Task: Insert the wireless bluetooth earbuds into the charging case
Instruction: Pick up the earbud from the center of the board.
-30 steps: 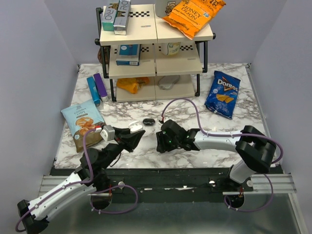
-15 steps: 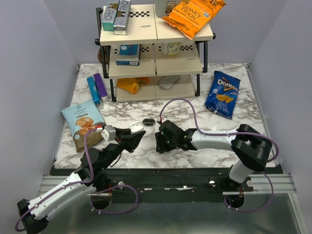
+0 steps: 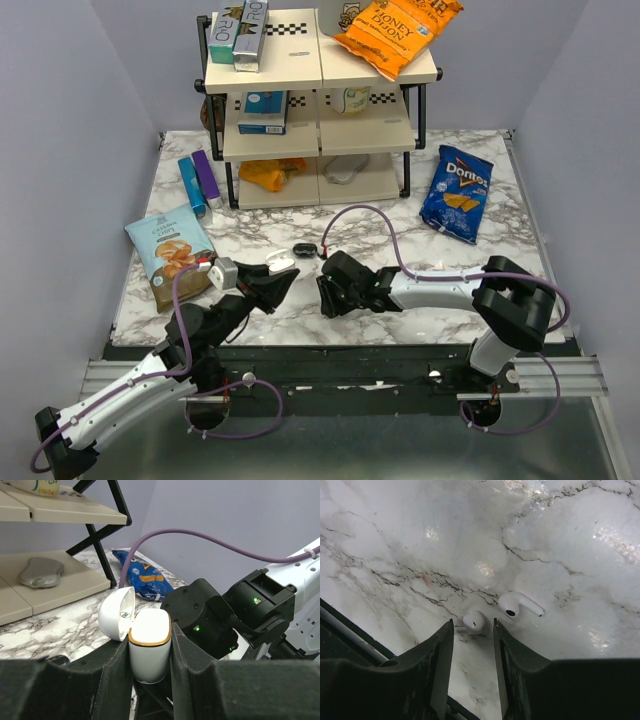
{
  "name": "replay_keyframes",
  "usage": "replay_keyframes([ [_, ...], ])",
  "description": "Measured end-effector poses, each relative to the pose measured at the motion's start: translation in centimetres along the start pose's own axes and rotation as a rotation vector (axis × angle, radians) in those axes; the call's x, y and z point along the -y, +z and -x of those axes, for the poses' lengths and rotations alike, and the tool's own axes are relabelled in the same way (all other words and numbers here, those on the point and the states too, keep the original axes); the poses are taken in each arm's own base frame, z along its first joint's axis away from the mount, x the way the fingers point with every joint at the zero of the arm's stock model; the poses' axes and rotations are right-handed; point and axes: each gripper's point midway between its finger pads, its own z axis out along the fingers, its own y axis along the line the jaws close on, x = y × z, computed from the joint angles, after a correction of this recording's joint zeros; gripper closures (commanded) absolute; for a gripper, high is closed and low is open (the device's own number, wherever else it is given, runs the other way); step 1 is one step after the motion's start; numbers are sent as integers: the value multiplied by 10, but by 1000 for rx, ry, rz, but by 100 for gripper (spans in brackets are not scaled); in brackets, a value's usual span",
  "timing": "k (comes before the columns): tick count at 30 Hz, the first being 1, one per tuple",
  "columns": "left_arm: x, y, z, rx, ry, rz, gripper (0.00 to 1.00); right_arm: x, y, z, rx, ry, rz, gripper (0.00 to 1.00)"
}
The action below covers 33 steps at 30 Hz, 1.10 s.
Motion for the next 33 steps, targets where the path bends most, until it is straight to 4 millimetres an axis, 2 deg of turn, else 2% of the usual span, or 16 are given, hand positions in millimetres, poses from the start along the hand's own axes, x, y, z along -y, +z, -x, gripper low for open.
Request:
replay_keyframes([
  [5, -1, 0, -1, -5, 0, 5, 100, 1, 1, 0, 1, -10, -12, 63],
  [23, -2, -1, -8, -31, 0, 12, 100, 9, -2, 0, 8, -17, -54, 93],
  [24, -2, -1, -8, -31, 0, 12, 100, 12, -4, -1, 10, -21, -65, 98],
  [28, -2, -1, -10, -38, 1, 16, 100, 23, -17, -1, 24, -42, -104, 99],
  [33, -4, 3, -16, -55, 6, 21, 100, 30, -49, 18, 110, -87, -134, 99],
])
